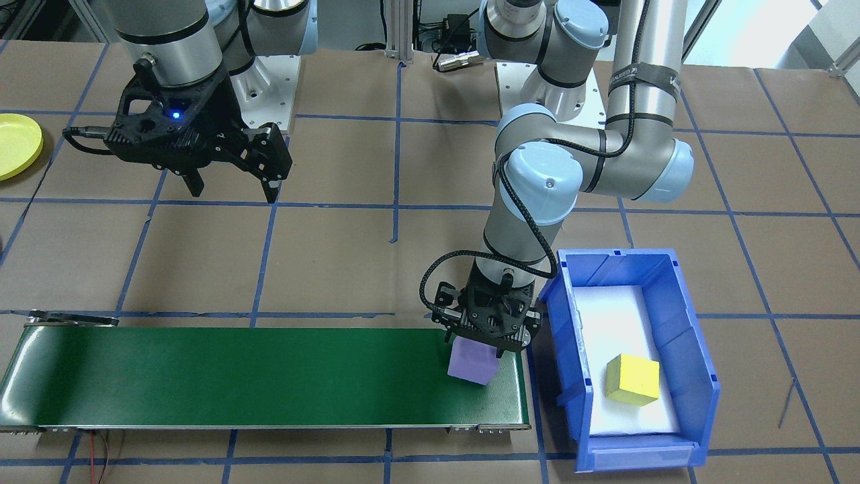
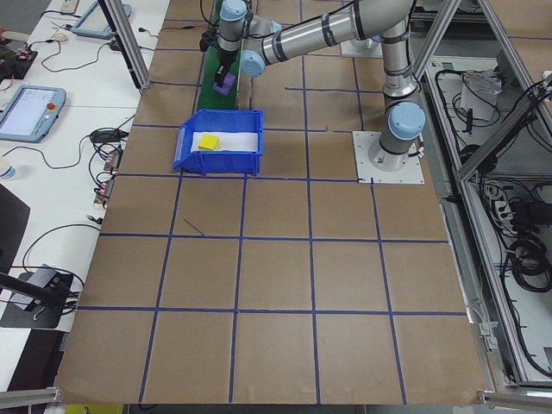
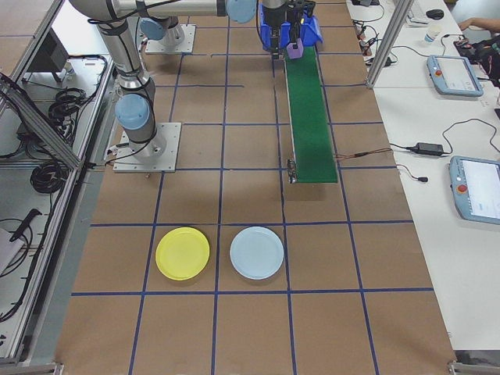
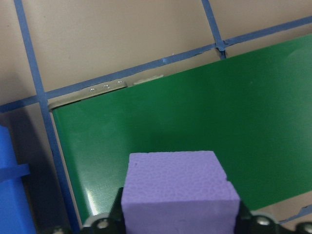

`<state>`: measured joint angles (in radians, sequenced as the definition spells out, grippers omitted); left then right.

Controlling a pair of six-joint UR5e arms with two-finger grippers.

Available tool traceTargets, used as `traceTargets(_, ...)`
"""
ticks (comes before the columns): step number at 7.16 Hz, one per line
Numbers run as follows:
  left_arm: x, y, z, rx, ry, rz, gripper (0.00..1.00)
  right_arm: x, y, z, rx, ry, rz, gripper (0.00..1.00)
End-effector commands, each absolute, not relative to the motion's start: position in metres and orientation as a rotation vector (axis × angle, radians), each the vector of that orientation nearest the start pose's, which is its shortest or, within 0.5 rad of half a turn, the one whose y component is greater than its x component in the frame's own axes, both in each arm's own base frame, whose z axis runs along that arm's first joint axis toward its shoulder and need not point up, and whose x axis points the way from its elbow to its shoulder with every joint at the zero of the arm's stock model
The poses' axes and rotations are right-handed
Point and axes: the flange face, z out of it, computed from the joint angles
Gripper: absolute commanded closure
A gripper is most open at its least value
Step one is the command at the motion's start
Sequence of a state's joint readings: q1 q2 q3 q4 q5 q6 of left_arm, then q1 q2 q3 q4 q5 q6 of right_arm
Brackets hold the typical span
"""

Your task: Move block left to right into plate

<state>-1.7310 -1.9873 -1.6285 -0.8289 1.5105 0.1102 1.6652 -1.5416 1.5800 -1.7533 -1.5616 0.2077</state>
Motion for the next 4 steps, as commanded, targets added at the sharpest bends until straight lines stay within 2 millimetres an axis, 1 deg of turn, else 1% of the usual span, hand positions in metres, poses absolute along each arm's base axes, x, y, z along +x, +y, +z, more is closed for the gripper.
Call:
traceTargets(1,-0.234,-0.612,0.325,0.436,3.07,-0.479,0.0,0.183,-0.502,0.488,0.173,3.098,-0.219,0.0)
traceTargets(2,-0.225,-0.614,0.342,0.44,3.02,-0.517,0.0,0.183,-0.502,0.488,0.173,3.098,-0.219,0.0)
traceTargets(3,-0.197,-0.618,0.366,0.411,2.967,-0.558,0.0,0.183,-0.502,0.488,0.173,3.098,-0.219,0.0)
traceTargets(4,-0.149,-0.626,0.379,0.365,2.949,-0.565,0.0,0.181,-0.503,0.487,0.175,3.099,-0.217,0.0)
